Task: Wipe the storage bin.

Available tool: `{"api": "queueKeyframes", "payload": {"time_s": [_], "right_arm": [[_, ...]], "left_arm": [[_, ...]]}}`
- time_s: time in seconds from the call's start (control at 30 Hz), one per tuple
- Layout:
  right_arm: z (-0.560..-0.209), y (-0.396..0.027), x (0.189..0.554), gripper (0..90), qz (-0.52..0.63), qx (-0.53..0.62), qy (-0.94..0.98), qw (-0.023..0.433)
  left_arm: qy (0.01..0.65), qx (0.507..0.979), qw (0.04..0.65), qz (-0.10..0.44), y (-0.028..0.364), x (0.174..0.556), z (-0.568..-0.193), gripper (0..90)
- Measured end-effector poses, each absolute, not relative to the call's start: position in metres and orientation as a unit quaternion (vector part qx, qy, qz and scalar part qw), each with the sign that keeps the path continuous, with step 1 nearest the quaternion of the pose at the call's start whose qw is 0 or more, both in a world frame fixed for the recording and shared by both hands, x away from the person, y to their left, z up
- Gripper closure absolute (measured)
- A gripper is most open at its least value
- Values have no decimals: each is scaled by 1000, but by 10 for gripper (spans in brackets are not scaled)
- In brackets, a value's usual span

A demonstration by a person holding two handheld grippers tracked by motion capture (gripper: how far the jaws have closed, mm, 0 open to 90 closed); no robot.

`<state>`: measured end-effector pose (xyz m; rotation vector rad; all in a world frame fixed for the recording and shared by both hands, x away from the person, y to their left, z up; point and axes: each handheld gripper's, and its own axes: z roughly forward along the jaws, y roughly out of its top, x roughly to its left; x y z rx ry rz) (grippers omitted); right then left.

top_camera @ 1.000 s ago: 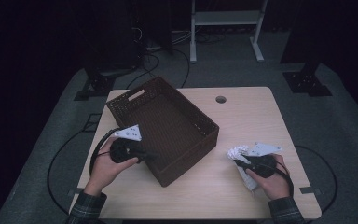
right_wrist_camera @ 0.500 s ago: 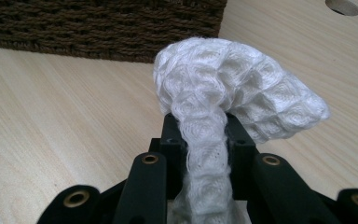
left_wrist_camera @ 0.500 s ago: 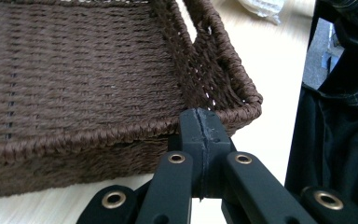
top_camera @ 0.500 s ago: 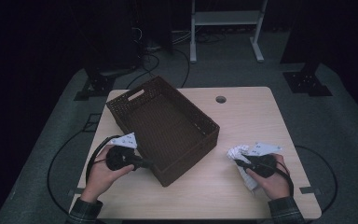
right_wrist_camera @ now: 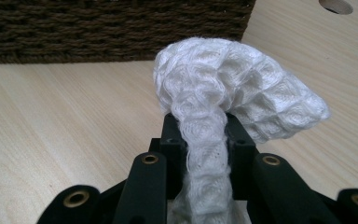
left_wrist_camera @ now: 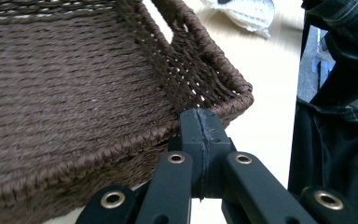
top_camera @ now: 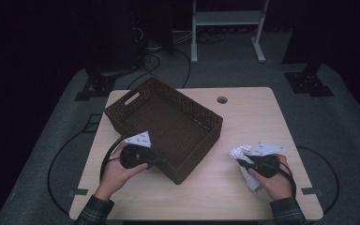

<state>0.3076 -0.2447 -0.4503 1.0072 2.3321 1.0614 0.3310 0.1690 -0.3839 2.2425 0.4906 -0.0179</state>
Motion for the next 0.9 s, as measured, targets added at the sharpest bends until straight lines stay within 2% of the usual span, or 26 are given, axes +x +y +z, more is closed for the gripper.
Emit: {"api": "queueKeyframes", "payload": {"time_s": [0.9], "right_arm": [[-449,-251,306,735,380,365,827,198]], "left_arm": [[166,898,408,2,80,375,-383,898]]}}
